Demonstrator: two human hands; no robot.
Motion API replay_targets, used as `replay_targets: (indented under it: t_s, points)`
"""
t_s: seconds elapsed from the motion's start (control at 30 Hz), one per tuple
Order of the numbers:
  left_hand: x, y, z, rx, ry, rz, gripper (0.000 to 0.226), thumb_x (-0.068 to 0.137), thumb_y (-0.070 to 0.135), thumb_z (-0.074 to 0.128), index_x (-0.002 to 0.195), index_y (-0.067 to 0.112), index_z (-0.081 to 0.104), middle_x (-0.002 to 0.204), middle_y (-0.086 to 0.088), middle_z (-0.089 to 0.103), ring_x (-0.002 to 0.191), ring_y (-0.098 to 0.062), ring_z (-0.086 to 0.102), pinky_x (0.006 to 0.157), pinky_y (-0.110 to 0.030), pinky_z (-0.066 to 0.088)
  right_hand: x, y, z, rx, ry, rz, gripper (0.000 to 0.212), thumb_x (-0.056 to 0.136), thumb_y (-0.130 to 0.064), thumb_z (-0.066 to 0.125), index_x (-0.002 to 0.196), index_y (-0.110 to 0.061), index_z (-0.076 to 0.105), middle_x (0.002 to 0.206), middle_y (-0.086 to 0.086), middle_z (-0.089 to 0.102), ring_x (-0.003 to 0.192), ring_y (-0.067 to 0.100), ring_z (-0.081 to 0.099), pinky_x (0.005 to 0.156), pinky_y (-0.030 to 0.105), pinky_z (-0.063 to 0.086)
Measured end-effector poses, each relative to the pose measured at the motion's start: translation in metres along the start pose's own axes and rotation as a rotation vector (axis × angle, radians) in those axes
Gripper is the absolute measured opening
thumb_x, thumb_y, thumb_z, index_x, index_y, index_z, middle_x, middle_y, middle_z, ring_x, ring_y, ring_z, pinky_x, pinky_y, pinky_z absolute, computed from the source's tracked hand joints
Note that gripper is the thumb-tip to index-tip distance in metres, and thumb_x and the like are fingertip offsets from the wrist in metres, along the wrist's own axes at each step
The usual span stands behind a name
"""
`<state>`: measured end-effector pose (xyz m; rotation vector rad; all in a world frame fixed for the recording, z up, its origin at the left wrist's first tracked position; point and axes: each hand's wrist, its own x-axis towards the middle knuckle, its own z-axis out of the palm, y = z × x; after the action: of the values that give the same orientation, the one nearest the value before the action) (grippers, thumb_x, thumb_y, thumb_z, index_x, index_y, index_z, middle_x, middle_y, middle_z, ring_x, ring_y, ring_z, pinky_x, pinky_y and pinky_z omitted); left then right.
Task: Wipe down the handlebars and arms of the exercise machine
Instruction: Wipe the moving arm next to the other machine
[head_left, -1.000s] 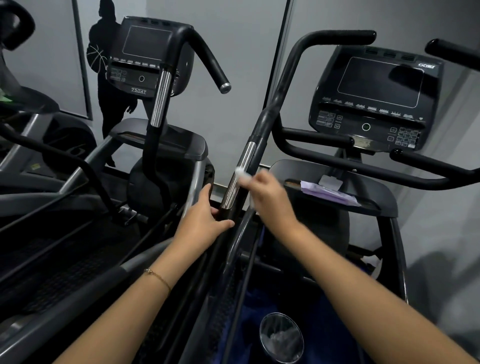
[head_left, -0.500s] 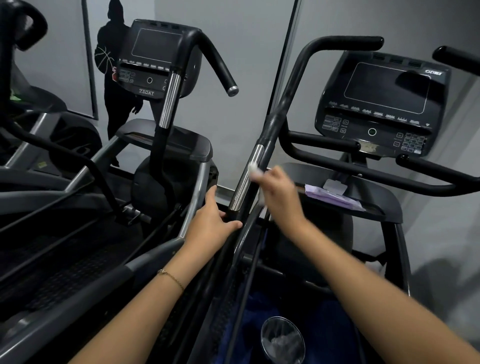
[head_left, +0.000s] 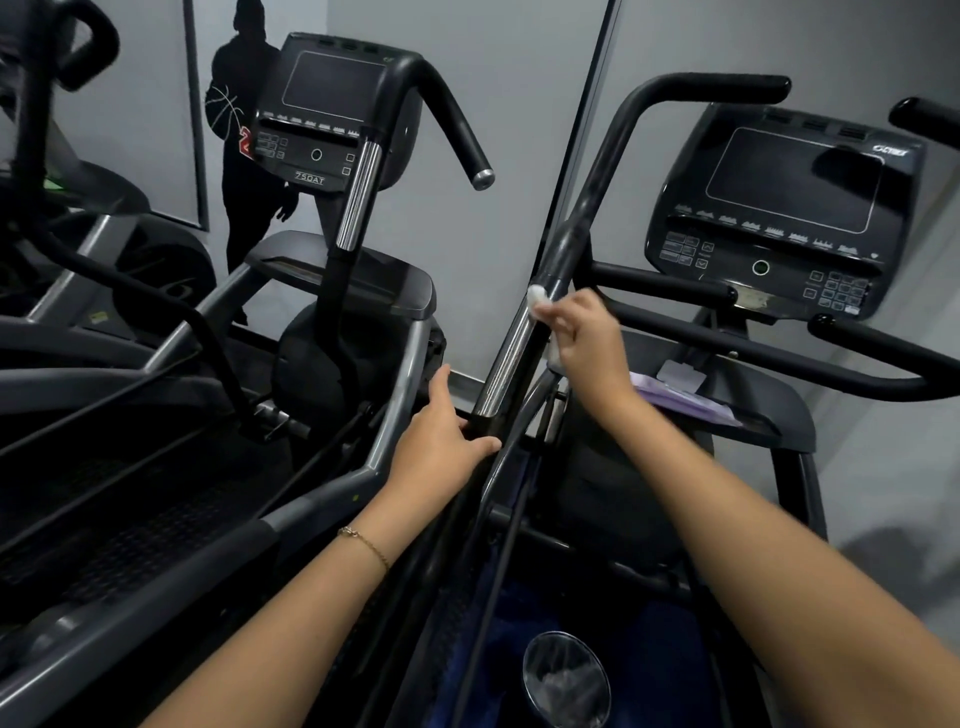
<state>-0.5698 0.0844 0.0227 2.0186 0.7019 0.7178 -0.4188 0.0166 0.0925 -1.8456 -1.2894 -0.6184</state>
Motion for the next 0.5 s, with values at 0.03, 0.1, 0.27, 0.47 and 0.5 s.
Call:
replay_targets:
  t_s: [0.03,0.1,0.27,0.47,0.5]
  points:
    - [0.001,-0.001,0.001,0.003,0.004,0.001,0.096,0.080,0.029,0.073,0.149,0.025,0.007,0.114,0.000,0.060,0.102,-0.016,0.056,0.084,-0.026,0.043,-0.020,-0.002,0.004,0.028,-0.007,-0.038,0.032,0.092,-0.024,0.046,0.098,-0.002,0.070,0.086,-0.002,0.050,0.078,0.006,0.049,0.072,0.006,0.037]
    - [0.002,-0.002,0.000,0.014,0.003,0.015,0.093,0.079,0.029,0.073,0.149,0.024,0.012,0.112,0.001,0.060,0.102,-0.018,0.057,0.086,-0.028,0.045,-0.061,-0.005,0.007,0.081,-0.150,-0.079,0.036,0.089,-0.031,0.047,0.102,-0.006,0.069,0.086,-0.006,0.053,0.076,0.002,0.050,0.071,0.011,0.038]
    - [0.005,-0.003,-0.005,0.001,-0.087,0.028,0.079,0.079,0.018,0.072,0.144,0.023,0.029,0.129,-0.003,0.045,0.110,-0.019,0.053,0.098,-0.033,0.044,-0.067,-0.008,-0.004,0.336,-0.215,0.081,0.026,0.084,0.001,0.063,0.094,-0.022,0.069,0.088,-0.003,0.065,0.084,0.007,0.060,0.078,0.020,0.047]
    - [0.000,0.015,-0.024,-0.649,-0.221,0.029,0.015,0.087,0.013,0.063,0.101,0.018,0.061,0.098,-0.002,0.066,0.087,-0.009,0.061,0.076,-0.024,0.049,-0.051,-0.038,-0.009,0.578,-0.240,0.148,0.021,0.080,0.005,0.066,0.089,-0.013,0.062,0.080,-0.004,0.063,0.071,0.001,0.058,0.067,0.014,0.046]
    - [0.004,0.016,-0.027,-0.692,-0.212,0.020,0.009,0.088,0.013,0.062,0.096,0.016,0.063,0.091,-0.002,0.066,0.083,-0.010,0.061,0.070,-0.020,0.049,-0.045,-0.041,-0.010,0.578,-0.257,0.140,0.017,0.080,0.005,0.066,0.091,-0.008,0.062,0.080,-0.002,0.063,0.071,0.002,0.058,0.066,0.014,0.046]
